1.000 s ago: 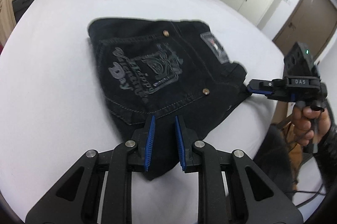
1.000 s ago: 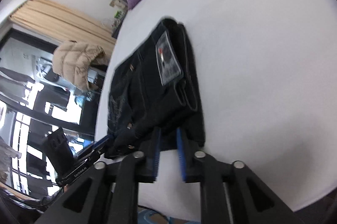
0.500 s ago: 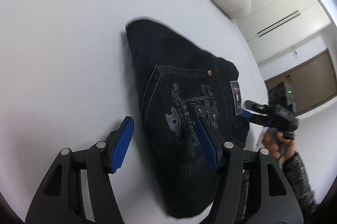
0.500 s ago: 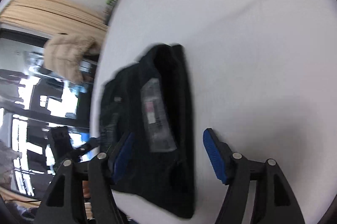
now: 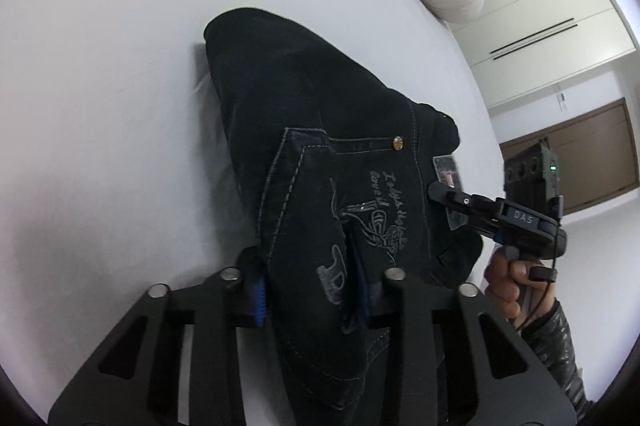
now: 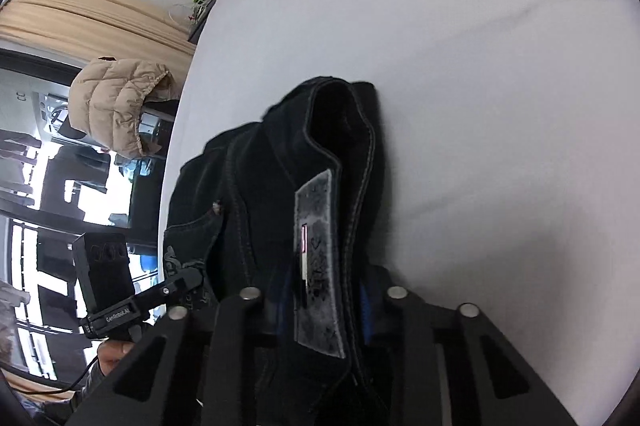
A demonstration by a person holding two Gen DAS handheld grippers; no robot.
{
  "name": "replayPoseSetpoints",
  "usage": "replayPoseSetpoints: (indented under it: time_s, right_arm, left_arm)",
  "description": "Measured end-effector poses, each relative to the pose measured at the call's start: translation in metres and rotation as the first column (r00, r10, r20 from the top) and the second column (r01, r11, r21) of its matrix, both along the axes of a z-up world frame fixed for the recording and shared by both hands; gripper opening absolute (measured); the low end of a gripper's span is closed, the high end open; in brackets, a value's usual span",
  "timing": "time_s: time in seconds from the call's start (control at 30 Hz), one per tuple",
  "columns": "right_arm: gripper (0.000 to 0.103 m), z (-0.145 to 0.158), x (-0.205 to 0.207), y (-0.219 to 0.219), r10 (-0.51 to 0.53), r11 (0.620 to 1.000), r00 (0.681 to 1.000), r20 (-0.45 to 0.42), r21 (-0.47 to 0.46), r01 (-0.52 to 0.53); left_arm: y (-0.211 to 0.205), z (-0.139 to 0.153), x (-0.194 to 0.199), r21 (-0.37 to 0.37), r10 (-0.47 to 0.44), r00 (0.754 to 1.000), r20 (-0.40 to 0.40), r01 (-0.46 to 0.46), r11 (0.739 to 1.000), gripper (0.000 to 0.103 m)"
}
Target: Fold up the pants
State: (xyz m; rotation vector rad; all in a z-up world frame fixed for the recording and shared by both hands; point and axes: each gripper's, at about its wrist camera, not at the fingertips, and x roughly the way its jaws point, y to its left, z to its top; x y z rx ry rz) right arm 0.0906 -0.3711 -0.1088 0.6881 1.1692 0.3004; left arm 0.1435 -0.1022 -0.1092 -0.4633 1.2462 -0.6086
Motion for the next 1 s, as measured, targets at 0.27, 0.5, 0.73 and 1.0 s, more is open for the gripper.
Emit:
replayPoseSetpoints:
  time_s: [0.27,0.5,0.73,1.0]
  right_arm:
    - [0.022,0.059,0.015,0.039,0.053,0.997,0.993,0.109,-0.053,-0.047]
    - [0.022,0.072,0.096,0.099,0.119,0.992,0.982,0.148,-0.047,-0.113]
    - [0.022,0.039,0.169,0.132,0.136,0.991,0.985,0.109,-0.027,-0.134]
    - [0.028,-0.018,0.183,0.112,0.105,0.987,0.993,0.048,0.116,-0.11]
  left_arm:
    - [0.025,0.042,0.012,-0.016,0.025,0.996,0.085,-0.024,1.0,0.02]
    - [0.098,0.076,0.072,0.06,0.067,0.979,0.193,-0.08,0.995,0.02]
    - [0.142,0.048,0.134,0.09,0.097,0.979,0.182,-0.115,0.989,0.02]
    - [0.164,-0.005,0.152,0.005,0.102,0.985,0.142,-0.104,0.995,0.031]
